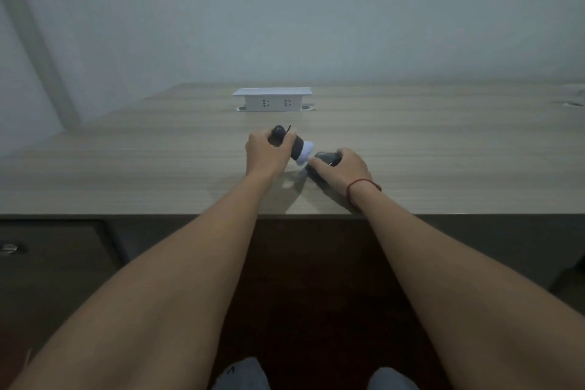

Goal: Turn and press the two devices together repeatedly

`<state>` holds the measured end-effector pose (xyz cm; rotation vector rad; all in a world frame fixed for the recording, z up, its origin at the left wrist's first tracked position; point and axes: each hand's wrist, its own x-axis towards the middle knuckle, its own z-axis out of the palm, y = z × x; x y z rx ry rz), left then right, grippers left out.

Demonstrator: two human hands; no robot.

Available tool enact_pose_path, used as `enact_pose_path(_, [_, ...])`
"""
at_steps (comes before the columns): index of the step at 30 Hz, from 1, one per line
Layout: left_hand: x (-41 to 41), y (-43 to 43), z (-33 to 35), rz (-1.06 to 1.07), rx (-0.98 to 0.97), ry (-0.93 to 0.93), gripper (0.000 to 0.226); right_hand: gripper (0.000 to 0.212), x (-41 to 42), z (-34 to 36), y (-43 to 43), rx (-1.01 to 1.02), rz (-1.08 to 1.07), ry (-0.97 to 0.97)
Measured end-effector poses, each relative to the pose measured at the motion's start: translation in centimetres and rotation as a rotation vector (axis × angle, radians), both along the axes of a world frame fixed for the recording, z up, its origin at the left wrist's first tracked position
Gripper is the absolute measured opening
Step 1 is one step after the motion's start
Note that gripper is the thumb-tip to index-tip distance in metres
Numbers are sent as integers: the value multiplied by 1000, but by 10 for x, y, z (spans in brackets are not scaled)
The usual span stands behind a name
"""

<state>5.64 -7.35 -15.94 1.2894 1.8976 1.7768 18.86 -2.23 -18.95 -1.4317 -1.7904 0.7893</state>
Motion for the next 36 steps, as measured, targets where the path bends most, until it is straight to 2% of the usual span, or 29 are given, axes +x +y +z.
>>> enact_pose_path(3, [-1,6,2,-52,2,18,27,69,3,3,-2,12,62,-73])
enact_pose_path(5, [-1,8,-1,-83,-67,138,30,69,5,5,-2,26,98,-87])
enact_pose_path(8, [-4,11,-2,-43,-183,323,28,82,5,5,-4,39,122,-86])
enact_pose_path(12, [6,15,14,-1,-1,295,30,72,3,0,-1,45,136,-66])
enact_pose_path(13, [10,17,17,-30,-9,320,29,69,3,-1,0,45,147,-53])
enact_pose_path(16, [14,27,17,-70,-210,449,37,53,5,-4,1,44,200,-14])
enact_pose_path(18, [14,30,26,-88,-285,499,34,54,6,-5,5,49,221,5])
enact_pose_path(21, [19,29,42,-133,-292,581,26,60,6,-6,8,24,237,23])
enact_pose_path(23, [23,27,43,-162,-273,596,28,59,5,-7,9,9,246,47])
enact_pose_path(24, [23,29,38,-166,-283,599,29,63,5,-7,9,6,247,52])
enact_pose_path(27, [15,30,30,-98,-336,559,21,101,6,-6,7,2,220,61])
enact_pose_path(28, [12,30,30,-74,-328,550,20,108,6,-6,7,3,218,70])
enact_pose_path(32, [14,28,28,-106,-131,432,24,116,6,-7,11,-11,223,95])
enact_pose_path(36, [15,31,12,-15,-185,445,25,115,7,-7,9,-10,224,106])
